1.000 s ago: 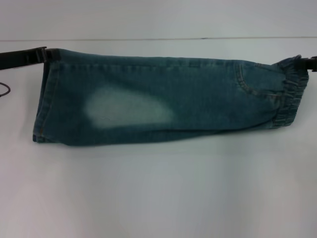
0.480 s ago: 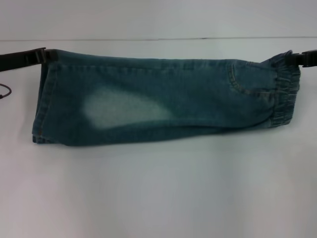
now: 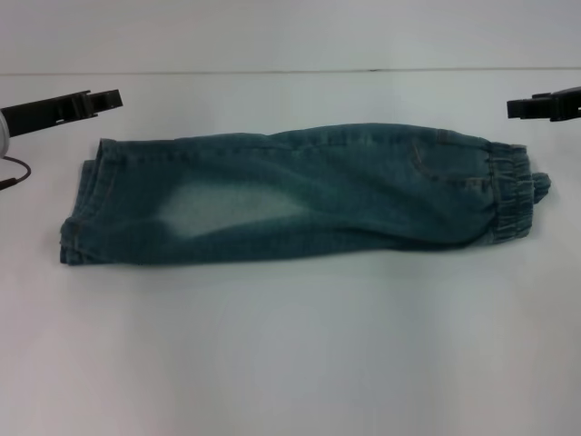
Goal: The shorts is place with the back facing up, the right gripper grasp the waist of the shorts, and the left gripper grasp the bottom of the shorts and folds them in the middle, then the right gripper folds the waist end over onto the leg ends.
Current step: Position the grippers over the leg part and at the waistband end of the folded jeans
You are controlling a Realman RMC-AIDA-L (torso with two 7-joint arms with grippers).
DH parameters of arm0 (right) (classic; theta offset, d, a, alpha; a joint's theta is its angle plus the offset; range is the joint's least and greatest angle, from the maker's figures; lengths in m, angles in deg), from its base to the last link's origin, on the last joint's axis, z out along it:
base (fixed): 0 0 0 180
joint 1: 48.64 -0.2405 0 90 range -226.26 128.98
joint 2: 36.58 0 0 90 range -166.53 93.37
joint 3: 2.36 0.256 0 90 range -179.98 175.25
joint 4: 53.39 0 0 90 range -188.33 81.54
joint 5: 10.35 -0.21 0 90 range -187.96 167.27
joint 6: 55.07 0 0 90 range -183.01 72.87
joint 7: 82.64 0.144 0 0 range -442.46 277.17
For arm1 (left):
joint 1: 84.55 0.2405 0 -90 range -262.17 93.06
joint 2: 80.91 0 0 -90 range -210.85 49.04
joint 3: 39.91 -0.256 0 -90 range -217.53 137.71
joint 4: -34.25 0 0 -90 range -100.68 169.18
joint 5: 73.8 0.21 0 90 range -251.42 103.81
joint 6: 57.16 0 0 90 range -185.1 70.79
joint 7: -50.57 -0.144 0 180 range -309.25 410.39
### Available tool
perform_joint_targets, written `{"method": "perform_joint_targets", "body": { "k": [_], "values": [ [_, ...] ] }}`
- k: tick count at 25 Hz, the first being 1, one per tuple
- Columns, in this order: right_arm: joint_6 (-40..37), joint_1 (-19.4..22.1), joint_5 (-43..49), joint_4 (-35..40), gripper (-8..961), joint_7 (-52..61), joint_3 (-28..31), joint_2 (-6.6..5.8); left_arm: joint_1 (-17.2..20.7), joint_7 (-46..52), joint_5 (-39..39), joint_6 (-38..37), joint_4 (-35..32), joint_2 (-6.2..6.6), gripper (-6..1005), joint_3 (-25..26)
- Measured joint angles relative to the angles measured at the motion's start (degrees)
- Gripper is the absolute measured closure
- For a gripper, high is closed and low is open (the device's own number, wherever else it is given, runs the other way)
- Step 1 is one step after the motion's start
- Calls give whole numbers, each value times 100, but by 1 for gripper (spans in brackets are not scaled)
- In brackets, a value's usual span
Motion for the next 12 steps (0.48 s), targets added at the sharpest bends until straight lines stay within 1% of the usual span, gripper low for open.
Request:
{"method": "perform_joint_targets", "body": {
  "k": [1,7,12],
  "values": [
    [21,3,-2,6,566,-5,11,1,0,0,-7,15,-1,-7,846,0],
    [101,56,-48,54,305,-30,80,4,64,-44,-301,150,-168,-107,594,1],
    [84,220,-286,60,218,-95,316,6,283,-333,-1069,-10,-274,-134,417,-5]
  ]
}}
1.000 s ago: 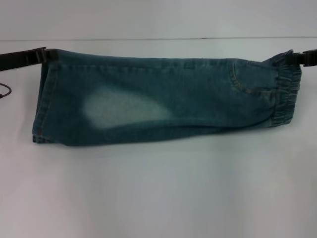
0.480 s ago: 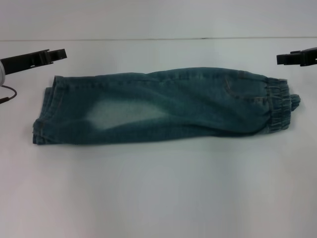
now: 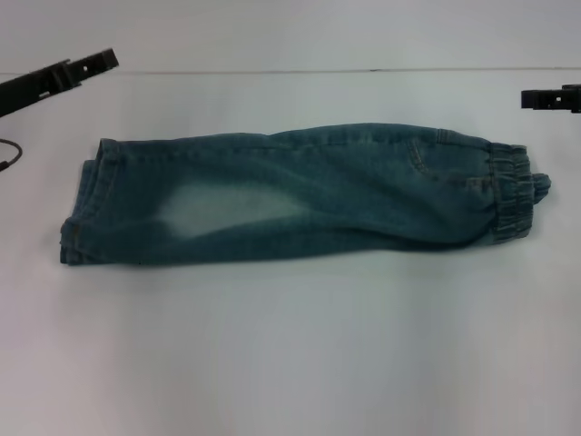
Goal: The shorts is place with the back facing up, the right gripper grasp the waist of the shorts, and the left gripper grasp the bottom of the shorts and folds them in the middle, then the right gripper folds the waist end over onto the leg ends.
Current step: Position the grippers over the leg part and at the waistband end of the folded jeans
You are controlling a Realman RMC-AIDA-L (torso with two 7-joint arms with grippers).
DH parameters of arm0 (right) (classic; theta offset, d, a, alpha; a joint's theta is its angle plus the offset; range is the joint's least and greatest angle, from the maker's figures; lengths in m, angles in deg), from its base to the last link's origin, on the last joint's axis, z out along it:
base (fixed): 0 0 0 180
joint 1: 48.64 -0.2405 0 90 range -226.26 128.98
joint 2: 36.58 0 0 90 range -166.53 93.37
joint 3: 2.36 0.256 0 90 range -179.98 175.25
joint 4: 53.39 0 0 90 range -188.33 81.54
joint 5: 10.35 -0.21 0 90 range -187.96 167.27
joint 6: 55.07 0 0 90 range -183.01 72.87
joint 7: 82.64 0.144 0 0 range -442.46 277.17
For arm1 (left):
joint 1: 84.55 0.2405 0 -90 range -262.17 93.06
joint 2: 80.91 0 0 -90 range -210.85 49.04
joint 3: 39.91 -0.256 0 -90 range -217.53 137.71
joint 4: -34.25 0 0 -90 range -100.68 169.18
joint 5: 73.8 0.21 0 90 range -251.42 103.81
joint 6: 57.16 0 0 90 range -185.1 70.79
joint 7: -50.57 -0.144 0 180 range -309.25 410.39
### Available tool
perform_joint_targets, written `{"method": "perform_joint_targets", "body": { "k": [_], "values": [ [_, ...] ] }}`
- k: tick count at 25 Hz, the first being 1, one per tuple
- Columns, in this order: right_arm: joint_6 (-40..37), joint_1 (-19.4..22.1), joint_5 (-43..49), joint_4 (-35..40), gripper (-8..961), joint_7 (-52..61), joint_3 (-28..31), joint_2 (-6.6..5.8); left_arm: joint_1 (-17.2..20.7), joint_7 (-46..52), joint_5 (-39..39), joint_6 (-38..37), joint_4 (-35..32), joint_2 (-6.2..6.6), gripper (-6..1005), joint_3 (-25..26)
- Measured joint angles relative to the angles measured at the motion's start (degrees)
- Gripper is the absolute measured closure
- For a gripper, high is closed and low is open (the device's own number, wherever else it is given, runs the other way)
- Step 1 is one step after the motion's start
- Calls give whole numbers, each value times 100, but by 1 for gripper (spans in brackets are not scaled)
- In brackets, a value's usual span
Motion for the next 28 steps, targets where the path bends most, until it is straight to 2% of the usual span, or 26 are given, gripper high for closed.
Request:
{"method": "perform_joint_targets", "body": {
  "k": [2,6,12,16,18,20,23,28],
  "values": [
    [-106,158,-353,1,183,-93,27,5,104,-124,-259,-267,-6,3,186,-9],
    [-443,606,-1408,3,114,-479,70,42,286,-218,-556,-972,-6,40,134,-45],
    [-913,1288,-2642,-52,127,-1091,152,226,458,-351,-600,-2106,27,33,107,-239],
    [-1224,1656,-2986,-68,127,-1629,292,438,513,-607,-725,-2664,72,-73,105,-298],
    [-1263,1819,-3032,-78,127,-1844,417,566,535,-822,-858,-2869,181,-104,105,-323],
    [-1274,1961,-3021,-135,128,-2005,486,643,540,-998,-991,-3013,384,-104,104,-405],
    [-1272,2104,-2999,-403,128,-2158,521,644,540,-1087,-1035,-3005,547,-101,103,-555],
    [-1260,2152,-2983,-1079,128,-2224,532,414,465,-1236,-1038,-2823,814,-98,101,-874]
  ]
}}
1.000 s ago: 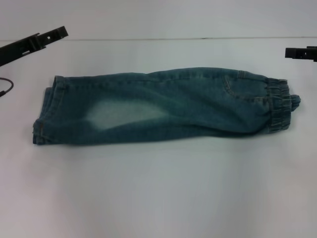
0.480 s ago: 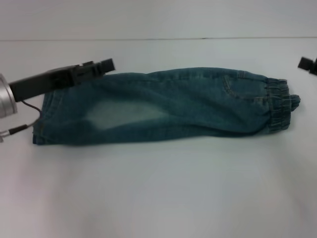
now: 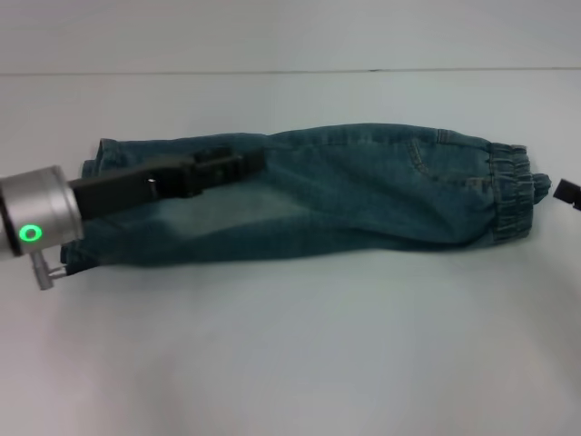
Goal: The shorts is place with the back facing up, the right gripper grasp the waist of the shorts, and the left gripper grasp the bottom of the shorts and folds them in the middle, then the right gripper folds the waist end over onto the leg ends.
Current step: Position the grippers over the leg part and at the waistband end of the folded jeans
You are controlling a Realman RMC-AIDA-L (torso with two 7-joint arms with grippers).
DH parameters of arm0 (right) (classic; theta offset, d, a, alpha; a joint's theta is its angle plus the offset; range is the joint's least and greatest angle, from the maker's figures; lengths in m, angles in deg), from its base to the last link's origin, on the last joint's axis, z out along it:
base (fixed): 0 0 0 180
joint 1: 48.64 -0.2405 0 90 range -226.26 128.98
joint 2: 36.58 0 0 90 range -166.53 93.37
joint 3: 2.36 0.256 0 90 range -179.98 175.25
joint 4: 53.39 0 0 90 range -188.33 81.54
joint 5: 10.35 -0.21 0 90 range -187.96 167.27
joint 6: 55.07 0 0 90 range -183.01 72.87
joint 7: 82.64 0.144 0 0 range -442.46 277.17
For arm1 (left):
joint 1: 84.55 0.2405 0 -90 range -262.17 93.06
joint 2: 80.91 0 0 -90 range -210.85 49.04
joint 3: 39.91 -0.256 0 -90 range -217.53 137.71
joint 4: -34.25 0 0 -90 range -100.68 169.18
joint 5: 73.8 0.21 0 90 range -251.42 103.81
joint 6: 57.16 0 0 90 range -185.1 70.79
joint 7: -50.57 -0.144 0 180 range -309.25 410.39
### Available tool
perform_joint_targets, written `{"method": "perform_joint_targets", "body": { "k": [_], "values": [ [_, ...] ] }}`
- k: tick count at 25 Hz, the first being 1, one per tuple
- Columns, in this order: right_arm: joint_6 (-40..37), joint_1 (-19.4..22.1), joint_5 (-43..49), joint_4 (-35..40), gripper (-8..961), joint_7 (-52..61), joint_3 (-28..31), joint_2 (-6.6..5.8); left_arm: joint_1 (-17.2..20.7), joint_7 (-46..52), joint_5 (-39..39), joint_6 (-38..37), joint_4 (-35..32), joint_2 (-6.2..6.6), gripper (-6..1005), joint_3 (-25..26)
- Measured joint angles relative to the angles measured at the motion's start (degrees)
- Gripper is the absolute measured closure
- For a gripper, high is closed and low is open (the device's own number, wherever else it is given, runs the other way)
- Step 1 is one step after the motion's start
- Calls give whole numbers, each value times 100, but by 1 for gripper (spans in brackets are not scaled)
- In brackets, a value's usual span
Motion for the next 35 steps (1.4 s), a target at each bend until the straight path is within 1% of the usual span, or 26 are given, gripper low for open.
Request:
{"method": "perform_joint_targets", "body": {
  "k": [3,7,12,15,19,25,29,35],
  "values": [
    [7,-32,131,-180,128,6,4,-96,-92,-27,-1,215,97,-1,105,-229],
    [-12,-116,441,-210,128,235,-3,-208,-226,-56,-3,354,173,-3,107,-517],
    [30,-291,686,-353,129,406,1,-362,-397,-79,-9,412,261,-8,108,-692],
    [161,-467,914,-403,129,527,-3,-421,-452,-90,-9,471,295,-4,108,-761],
    [320,-723,1227,-424,129,628,-22,-441,-467,-99,-10,608,330,-13,108,-833],
    [518,-1136,1836,-444,129,812,-32,-418,-516,-155,-12,739,423,-16,107,-845],
    [537,-1211,1905,-472,130,861,-18,-424,-539,-138,-12,794,428,-17,108,-845],
    [443,-1142,1814,-426,130,904,123,-448,-554,-95,-12,834,426,-11,107,-837]
  ]
}}
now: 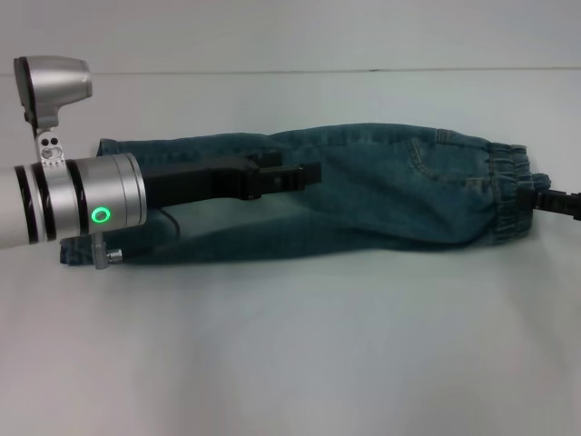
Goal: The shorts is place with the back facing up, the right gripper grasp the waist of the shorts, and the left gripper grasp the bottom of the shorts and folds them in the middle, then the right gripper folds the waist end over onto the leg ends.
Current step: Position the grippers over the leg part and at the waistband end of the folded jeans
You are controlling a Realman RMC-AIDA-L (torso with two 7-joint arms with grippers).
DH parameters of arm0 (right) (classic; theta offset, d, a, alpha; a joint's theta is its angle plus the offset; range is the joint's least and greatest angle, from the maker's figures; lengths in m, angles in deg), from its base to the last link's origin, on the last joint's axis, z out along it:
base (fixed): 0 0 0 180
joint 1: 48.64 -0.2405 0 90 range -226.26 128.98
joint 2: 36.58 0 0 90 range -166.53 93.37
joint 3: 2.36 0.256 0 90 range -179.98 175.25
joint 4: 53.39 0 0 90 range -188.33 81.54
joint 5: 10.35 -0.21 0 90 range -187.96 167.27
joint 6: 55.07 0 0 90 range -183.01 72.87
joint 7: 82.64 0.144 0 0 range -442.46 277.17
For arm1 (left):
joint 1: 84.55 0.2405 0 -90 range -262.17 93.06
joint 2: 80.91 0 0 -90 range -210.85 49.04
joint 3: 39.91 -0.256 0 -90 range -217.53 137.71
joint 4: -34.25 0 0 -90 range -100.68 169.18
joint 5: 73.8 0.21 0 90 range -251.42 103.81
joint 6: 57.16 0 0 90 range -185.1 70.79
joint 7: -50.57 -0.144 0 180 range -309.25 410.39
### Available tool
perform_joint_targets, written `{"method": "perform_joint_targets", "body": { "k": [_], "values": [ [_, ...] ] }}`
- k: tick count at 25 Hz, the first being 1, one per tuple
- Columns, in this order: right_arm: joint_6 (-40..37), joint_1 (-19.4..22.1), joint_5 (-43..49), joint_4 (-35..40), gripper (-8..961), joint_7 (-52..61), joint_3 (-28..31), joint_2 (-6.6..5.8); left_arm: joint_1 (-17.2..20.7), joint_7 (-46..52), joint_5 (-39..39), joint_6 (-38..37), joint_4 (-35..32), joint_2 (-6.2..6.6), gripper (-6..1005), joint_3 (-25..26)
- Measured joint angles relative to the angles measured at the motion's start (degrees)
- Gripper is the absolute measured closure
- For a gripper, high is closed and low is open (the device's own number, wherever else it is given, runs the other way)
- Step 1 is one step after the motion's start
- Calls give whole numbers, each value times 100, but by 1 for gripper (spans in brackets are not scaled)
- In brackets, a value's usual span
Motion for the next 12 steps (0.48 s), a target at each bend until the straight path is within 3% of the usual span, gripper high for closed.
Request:
{"method": "perform_joint_targets", "body": {
  "k": [12],
  "values": [
    [-156,12,-12,-81,131,87,134,-23,-17,78,0,-17,-8,16,108,-7]
  ]
}}
